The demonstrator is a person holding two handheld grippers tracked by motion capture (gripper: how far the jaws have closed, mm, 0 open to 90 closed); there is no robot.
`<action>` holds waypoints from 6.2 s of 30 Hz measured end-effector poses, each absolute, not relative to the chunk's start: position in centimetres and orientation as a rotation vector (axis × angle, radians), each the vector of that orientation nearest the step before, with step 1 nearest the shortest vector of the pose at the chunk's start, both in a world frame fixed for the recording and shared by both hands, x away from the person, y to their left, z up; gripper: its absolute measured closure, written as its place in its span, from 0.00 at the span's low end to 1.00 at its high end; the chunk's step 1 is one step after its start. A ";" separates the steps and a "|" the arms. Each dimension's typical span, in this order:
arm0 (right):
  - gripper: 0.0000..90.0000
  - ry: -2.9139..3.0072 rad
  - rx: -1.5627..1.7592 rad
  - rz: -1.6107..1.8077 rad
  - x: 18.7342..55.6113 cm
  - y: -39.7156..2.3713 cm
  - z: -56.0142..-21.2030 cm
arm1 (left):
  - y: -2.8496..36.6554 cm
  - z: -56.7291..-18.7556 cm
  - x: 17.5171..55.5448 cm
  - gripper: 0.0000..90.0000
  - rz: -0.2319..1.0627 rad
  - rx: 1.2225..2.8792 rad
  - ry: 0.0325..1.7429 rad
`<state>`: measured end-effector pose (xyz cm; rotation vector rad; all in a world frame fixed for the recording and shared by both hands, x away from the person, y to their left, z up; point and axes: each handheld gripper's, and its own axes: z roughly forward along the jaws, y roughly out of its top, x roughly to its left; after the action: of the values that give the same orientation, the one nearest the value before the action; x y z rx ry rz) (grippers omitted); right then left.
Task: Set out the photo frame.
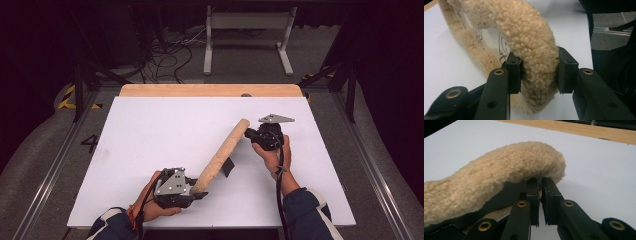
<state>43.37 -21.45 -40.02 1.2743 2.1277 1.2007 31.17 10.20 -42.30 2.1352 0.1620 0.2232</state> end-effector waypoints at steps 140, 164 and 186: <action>0.37 2.372 0.869 1.137 33.1 -23.0 -35.9 | 14.5 -44.3 43.2 0.28 0.297 2.054 0.699; 0.72 2.144 1.076 1.253 30.1 -24.9 -41.1 | 15.3 -43.9 42.7 0.70 0.311 2.090 0.637; 0.71 2.175 1.023 1.230 33.8 -24.5 -41.2 | 16.5 -43.6 39.6 0.68 0.373 2.121 0.677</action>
<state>33.80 -24.47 -41.17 1.0232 2.1748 1.2297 39.59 16.54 -43.60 2.1208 0.6774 0.3725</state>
